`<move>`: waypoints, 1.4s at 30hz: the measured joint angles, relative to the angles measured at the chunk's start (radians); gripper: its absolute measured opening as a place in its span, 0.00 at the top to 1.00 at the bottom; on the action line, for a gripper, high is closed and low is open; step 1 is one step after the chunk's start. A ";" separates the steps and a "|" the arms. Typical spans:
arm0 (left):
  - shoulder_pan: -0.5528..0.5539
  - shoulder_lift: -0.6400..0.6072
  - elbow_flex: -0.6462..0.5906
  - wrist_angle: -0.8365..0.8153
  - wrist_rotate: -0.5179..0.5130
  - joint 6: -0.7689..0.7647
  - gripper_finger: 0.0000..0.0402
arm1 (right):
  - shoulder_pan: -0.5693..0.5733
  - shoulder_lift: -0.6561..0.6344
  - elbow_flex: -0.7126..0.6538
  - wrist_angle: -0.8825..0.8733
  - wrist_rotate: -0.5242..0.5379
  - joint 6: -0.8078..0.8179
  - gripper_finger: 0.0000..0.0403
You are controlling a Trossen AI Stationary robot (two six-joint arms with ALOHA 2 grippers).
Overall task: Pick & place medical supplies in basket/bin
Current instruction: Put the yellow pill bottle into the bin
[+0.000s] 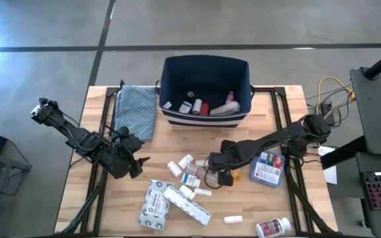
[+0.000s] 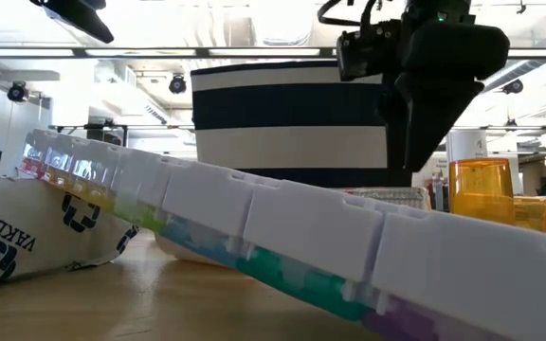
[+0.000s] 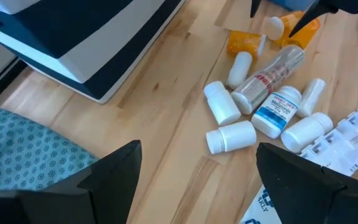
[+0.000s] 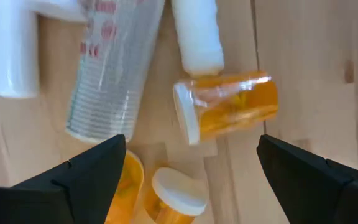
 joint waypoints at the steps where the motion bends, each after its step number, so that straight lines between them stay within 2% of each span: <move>1: 0.000 0.000 0.000 0.000 0.000 0.000 0.27 | 0.000 -0.002 0.000 0.011 0.000 -0.005 0.13; 5: 0.000 0.000 0.000 -0.001 -0.001 0.000 0.27 | -0.008 0.024 -0.002 0.039 0.025 -0.028 0.13; 7: 0.000 0.000 0.000 -0.001 -0.001 -0.007 0.27 | -0.022 0.044 -0.003 0.040 0.017 0.020 0.13; 12: 0.000 0.000 0.001 -0.001 -0.001 -0.030 0.27 | -0.070 0.054 -0.003 0.040 -0.081 0.322 0.13; 16: 0.000 0.000 0.001 -0.001 -0.001 -0.042 0.27 | -0.089 0.038 -0.003 0.043 -0.111 0.564 0.15; 23: 0.000 0.000 0.000 -0.004 -0.001 -0.003 0.27 | -0.105 0.077 -0.011 0.096 -0.143 0.772 0.17; 31: 0.000 0.000 -0.001 -0.021 0.000 0.001 0.27 | -0.109 0.160 -0.016 0.104 -0.135 0.819 0.25; 39: 0.000 0.000 -0.009 -0.029 0.000 0.001 0.27 | -0.110 0.175 -0.016 0.091 -0.114 0.751 0.51; 42: 0.000 0.000 -0.009 -0.030 0.000 0.001 0.27 | -0.110 0.125 -0.017 0.090 -0.054 0.733 0.54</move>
